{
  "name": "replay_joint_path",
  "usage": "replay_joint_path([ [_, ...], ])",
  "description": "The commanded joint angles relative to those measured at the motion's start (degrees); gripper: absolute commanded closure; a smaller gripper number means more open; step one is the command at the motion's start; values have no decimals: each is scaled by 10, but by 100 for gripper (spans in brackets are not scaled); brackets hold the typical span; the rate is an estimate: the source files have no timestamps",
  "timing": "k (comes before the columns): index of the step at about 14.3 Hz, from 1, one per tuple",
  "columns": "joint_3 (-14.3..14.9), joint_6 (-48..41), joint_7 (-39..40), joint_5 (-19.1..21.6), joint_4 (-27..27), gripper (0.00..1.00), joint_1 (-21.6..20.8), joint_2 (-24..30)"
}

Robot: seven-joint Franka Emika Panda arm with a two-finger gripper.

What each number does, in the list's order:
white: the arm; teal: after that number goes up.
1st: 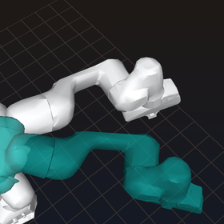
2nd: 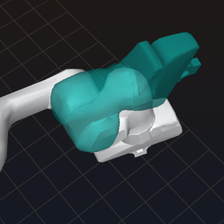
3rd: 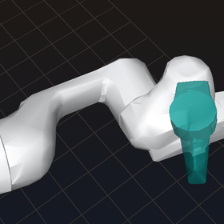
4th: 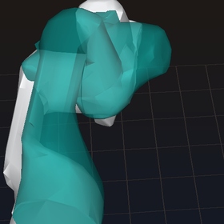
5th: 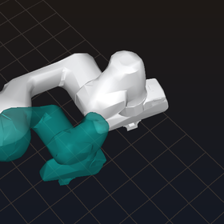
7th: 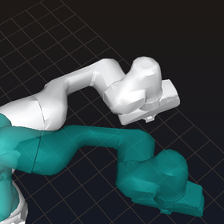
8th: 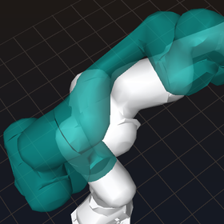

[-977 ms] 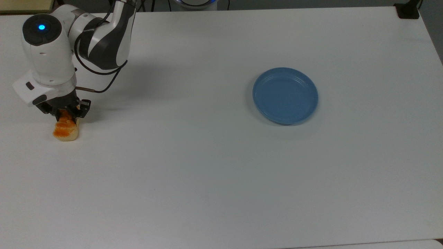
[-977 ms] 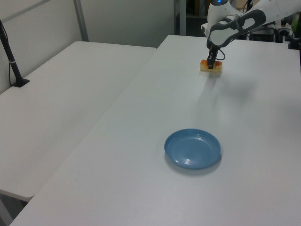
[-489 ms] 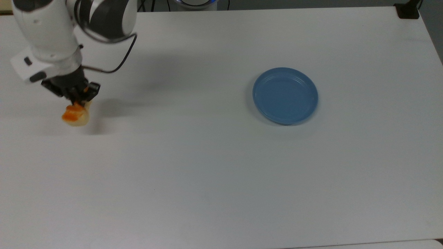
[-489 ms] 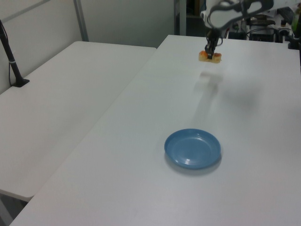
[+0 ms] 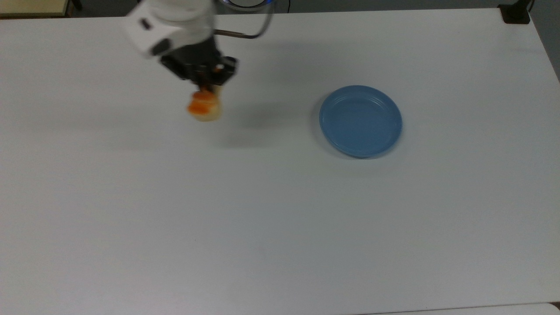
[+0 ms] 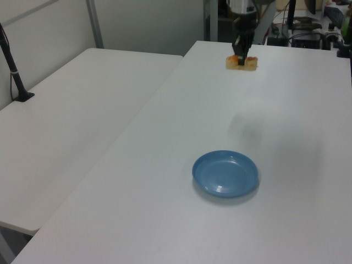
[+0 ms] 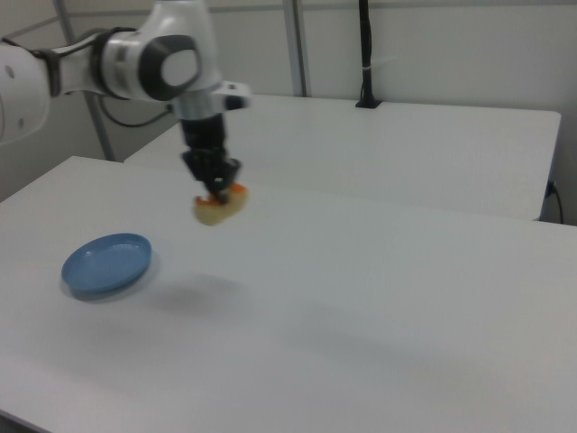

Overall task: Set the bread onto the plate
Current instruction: 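Carry the held bread roll over the blue plate and lower it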

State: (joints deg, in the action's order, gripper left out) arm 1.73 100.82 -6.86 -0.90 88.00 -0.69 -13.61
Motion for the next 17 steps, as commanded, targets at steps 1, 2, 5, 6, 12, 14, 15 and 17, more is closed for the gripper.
replay_joint_path([
  [1,-101,0,-146,-13,21,87,-2,-4],
  [2,-125,3,-163,-16,23,87,-2,-5],
  [5,-159,5,-201,-16,23,87,-29,-12],
  [6,-159,6,-212,-16,23,87,-45,-16],
  [12,-159,97,-280,-59,46,87,-133,-75],
  [14,-159,145,-298,-69,73,87,-147,-82],
  [15,-159,155,-307,-71,77,87,-149,-91],
  [17,-159,162,-310,-75,75,87,-149,-102],
])
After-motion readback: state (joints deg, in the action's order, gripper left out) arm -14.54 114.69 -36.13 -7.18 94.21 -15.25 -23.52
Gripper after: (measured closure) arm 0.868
